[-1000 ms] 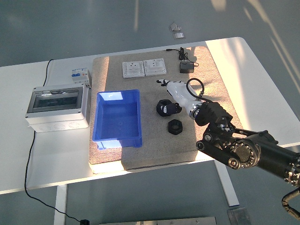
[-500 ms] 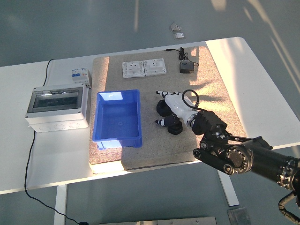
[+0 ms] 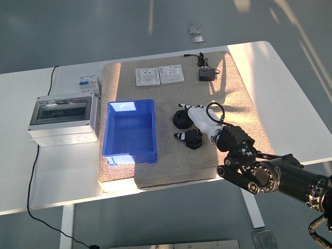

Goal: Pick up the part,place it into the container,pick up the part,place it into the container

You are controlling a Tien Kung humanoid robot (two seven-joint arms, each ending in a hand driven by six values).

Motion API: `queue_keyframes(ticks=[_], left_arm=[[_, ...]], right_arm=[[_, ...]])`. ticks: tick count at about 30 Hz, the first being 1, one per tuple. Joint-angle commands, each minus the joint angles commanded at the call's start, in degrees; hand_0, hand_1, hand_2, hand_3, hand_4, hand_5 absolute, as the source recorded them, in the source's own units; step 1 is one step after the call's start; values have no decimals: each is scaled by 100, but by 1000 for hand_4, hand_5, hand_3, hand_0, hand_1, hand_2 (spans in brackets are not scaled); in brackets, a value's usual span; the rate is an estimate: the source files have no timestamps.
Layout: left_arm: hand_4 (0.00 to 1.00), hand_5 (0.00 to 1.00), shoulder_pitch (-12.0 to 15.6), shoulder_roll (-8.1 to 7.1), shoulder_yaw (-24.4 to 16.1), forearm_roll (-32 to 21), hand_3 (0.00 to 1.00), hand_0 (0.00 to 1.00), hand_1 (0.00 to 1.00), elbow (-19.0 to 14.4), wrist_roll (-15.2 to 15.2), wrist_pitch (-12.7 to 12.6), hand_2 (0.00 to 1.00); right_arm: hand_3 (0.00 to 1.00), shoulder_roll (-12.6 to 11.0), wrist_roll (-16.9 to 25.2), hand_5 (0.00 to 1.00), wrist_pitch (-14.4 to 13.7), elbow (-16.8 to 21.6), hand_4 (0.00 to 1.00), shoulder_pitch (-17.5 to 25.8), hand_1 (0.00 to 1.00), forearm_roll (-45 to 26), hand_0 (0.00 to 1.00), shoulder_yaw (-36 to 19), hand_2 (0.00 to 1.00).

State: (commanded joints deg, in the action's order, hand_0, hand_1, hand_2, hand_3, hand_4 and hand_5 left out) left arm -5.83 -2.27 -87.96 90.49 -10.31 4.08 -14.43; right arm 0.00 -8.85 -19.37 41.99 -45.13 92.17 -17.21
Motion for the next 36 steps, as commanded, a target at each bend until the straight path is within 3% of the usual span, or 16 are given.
queue_keyframes(ticks=[2, 3, 8, 9, 14, 15, 25, 36], left_arm=[[516, 493, -2, -1, 0, 1, 535, 656, 632, 0, -3, -2, 560], [512, 493, -2, -1, 0, 1, 535, 656, 631, 0, -4, -2, 560], [512, 493, 3, -1, -4, 7, 535, 656, 631, 0, -6, -4, 560], [507, 498, 5, 0, -4, 9, 534, 656, 631, 0, -6, -5, 560], [507, 498, 6, 0, 0, -2, 534, 656, 631, 0, -8, -9, 560], [503, 498, 5, 1, 0, -3, 534, 656, 631, 0, -9, -10, 561], [499, 500, -1, -6, -6, 2, 534, 656, 631, 0, -15, -16, 560], [495, 509, 6, -11, 48, -53, 536, 656, 632, 0, -15, -9, 563]], right_arm=[[890, 0, 10, 276, -28, 8, 785, 1, 691, -3, 929, 7, 741], [772, 0, 11, 178, -38, 12, 593, 3, 450, -5, 802, 13, 646], [772, 0, 23, 178, -93, 36, 593, 15, 450, 1, 802, 34, 646], [678, 0, 26, 150, -106, 41, 529, 17, 406, 9, 777, 31, 502], [678, 0, 20, 150, -143, 54, 529, 27, 406, 46, 777, 32, 502], [649, 0, 20, 118, -148, 56, 484, 28, 395, 53, 765, 33, 445], [637, 0, 71, 98, -262, 159, 450, -3, 385, 222, 752, -196, 443], [636, -185, 339, 79, -756, 807, 426, 45, 360, 380, 714, -657, 435]])
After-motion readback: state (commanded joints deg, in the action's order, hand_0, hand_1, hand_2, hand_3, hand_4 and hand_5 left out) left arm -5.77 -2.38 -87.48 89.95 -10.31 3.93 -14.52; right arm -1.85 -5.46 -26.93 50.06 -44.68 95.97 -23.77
